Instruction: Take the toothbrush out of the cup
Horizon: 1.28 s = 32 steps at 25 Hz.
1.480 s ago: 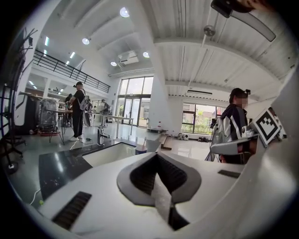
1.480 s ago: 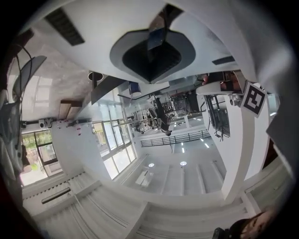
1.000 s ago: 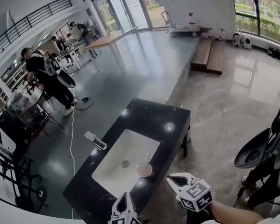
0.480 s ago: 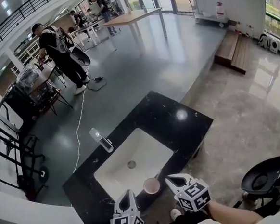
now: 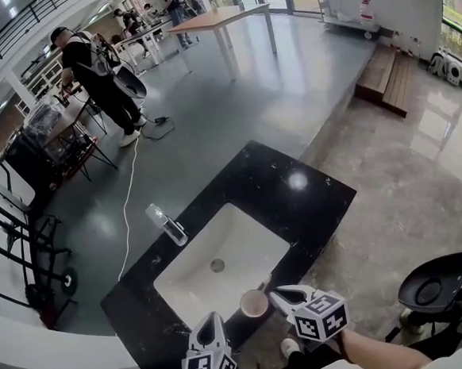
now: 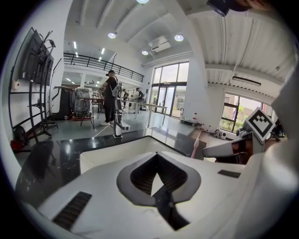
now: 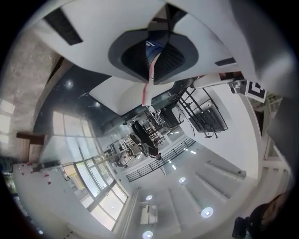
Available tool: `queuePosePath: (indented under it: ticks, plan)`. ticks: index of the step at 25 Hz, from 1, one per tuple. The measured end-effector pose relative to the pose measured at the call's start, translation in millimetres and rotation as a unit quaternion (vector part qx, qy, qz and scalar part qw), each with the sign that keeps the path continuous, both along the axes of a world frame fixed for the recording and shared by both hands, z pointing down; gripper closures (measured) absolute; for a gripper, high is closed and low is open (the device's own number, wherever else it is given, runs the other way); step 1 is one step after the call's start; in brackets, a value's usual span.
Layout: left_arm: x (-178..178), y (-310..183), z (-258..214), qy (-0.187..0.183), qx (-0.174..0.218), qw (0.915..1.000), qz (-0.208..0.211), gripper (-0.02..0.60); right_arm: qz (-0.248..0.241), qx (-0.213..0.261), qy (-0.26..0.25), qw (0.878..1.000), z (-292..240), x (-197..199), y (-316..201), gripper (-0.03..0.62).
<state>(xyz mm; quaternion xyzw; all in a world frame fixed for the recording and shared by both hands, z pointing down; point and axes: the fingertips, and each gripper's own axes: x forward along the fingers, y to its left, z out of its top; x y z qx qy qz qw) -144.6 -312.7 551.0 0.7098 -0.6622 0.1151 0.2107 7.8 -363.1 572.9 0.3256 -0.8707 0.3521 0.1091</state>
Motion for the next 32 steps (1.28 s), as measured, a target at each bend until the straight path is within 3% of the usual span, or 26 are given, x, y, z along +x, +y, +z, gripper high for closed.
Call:
queuePosePath:
  ticks: [3, 7, 14, 17, 21, 23, 27, 32]
  plan:
    - [-2, 0, -2, -0.001, -0.002, 1.0, 0.005, 0.572, 0.014, -0.041, -0.035, 0.998, 4, -8, 0, 0.522]
    - [-9, 2, -2, -0.006, -0.008, 0.9999, 0.009, 0.572, 0.036, -0.053, -0.043, 0.997, 10, -9, -1, 0.474]
    - [-14, 7, 2, -0.021, -0.022, 0.9994, 0.015, 0.571, 0.05, -0.067, -0.082, 0.993, 17, -21, -12, 0.474]
    - [-17, 9, 3, -0.02, -0.025, 0.9994, 0.016, 0.572, 0.051, -0.07, -0.095, 0.992, 18, -26, -14, 0.526]
    - [-19, 10, 3, -0.016, -0.026, 0.9995, 0.013, 0.572, 0.052, -0.07, -0.101, 0.991, 17, -25, -15, 0.549]
    - [-21, 10, 5, -0.015, -0.027, 0.9995, 0.012, 0.572, 0.05, -0.067, -0.098, 0.992, 17, -26, -15, 0.592]
    - [-20, 10, 5, -0.01, -0.024, 0.9996, 0.011, 0.572, 0.037, -0.05, -0.098, 0.993, 4, -28, -12, 0.594]
    - [-19, 8, -6, -0.006, -0.007, 0.9999, 0.009, 0.572, 0.012, 0.028, -0.08, 0.996, -44, -28, -8, 0.592]
